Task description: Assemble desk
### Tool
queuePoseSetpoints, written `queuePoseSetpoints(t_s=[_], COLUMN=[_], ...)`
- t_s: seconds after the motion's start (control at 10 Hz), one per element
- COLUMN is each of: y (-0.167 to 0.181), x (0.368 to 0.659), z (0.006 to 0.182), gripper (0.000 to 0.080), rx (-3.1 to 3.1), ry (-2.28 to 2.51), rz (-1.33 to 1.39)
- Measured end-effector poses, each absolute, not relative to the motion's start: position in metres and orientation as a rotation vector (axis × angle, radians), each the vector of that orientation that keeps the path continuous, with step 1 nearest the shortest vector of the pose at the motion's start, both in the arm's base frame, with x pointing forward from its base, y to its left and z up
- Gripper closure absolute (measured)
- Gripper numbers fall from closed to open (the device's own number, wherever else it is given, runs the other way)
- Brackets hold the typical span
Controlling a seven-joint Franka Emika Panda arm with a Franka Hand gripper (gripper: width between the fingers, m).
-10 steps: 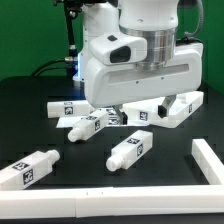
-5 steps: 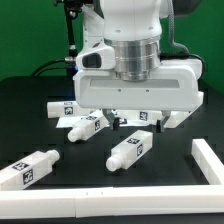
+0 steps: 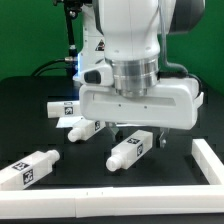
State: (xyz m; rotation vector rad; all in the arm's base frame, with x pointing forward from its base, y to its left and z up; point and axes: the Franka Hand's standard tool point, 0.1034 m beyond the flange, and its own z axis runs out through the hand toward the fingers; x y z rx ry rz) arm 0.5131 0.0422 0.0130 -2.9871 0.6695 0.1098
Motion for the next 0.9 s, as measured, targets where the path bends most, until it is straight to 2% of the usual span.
queuePoseSetpoints(t_s=[0.1,0.2,0.3,0.4,0.5,0.7,0.9], y=[0.045,0.045,0.045,0.045,0.046,0.043,0.010], x=[0.511,0.511,0.511,0.511,0.511,0.508,0.489], z=[0.010,0.010,0.010,0.010,0.010,0.014,0.039], gripper=[0.0150,0.0275,0.0275,0.0415,0.0517,0.0516,0.0516], rx=[-2.990,-2.990,-2.989,-2.989,-2.990,-3.007,-3.026], ry=[0.661,0.656,0.654,0.651,0.647,0.558,0.385], rz=[0.090,0.094,0.094,0.095,0.095,0.087,0.087])
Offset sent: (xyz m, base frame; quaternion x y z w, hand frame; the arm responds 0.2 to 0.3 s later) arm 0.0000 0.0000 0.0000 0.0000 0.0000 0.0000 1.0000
